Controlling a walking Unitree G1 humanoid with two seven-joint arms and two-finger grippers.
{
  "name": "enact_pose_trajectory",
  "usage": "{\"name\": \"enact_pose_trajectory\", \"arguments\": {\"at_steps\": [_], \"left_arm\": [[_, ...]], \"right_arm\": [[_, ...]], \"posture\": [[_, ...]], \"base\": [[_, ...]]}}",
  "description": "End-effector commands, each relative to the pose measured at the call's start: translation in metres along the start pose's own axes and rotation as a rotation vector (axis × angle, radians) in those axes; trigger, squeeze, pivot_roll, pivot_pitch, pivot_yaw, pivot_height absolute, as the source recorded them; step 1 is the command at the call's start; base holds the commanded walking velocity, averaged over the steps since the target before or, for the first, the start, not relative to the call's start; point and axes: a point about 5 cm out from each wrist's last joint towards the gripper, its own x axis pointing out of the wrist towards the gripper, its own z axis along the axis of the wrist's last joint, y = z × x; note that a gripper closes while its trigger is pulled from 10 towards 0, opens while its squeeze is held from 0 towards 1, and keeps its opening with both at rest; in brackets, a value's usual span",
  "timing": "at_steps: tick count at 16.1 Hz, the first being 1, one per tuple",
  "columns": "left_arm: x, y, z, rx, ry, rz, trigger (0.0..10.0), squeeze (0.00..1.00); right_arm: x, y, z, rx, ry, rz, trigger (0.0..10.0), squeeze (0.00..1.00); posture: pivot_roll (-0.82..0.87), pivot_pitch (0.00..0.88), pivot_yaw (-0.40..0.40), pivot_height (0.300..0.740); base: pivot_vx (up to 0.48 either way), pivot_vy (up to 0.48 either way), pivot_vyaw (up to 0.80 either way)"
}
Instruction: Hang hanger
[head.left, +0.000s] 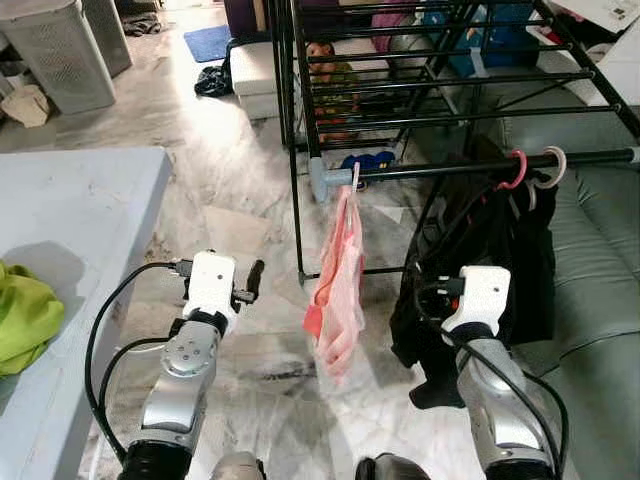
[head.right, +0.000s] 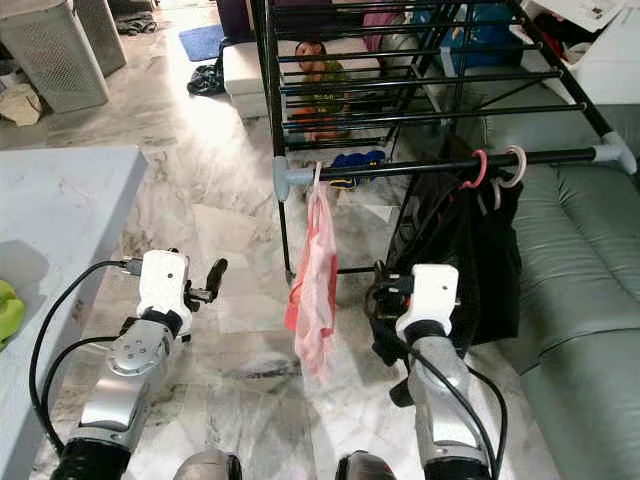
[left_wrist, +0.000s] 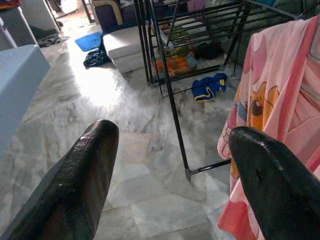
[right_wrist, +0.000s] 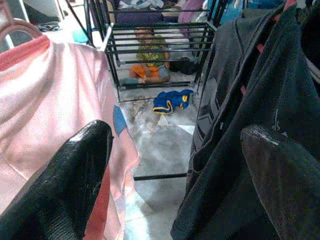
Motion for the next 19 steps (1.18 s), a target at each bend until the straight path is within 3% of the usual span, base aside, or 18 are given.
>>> {"name": "enact_pose_trajectory", "arguments": {"at_steps": [1,3,9,12,17,19], "left_arm": [[0.004,0.0,0.002,0.007,-0.013,0.005,10.0,0.0],[0.004,-0.001,0.003,0.002,-0.017,0.003,10.0,0.0],[0.008,-0.003,0.007,-0.014,-0.033,-0.019,10.0,0.0],[0.01,-0.008,0.007,-0.027,-0.036,-0.064,10.0,0.0],[0.01,-0.01,0.006,-0.032,-0.034,-0.069,10.0,0.0],[0.011,-0.011,0.009,-0.035,-0.037,-0.068,10.0,0.0]], "right_arm": [[-0.001,0.004,-0.004,-0.015,0.005,0.022,10.0,0.0],[-0.002,0.002,-0.004,-0.044,-0.004,-0.012,10.0,0.0],[-0.001,-0.004,0.001,-0.014,-0.009,-0.01,10.0,0.0],[0.001,-0.03,0.003,-0.091,-0.009,-0.165,10.0,0.0],[0.013,-0.042,0.011,-0.137,-0.028,-0.188,10.0,0.0],[0.028,-0.05,0.017,-0.156,-0.011,-0.196,10.0,0.0]], "posture": [[-0.01,0.0,0.025,0.74],[-0.01,0.0,0.027,0.74],[-0.02,0.0,0.03,0.74],[-0.03,0.0,0.034,0.74],[-0.04,0.0,0.039,0.74],[-0.03,0.0,0.037,0.74]], "base": [[0.0,0.0,0.0],[0.0,0.0,0.0],[0.0,0.0,0.0],[0.0,0.0,0.0],[0.0,-0.172,-0.24],[0.0,0.0,0.0]]}}
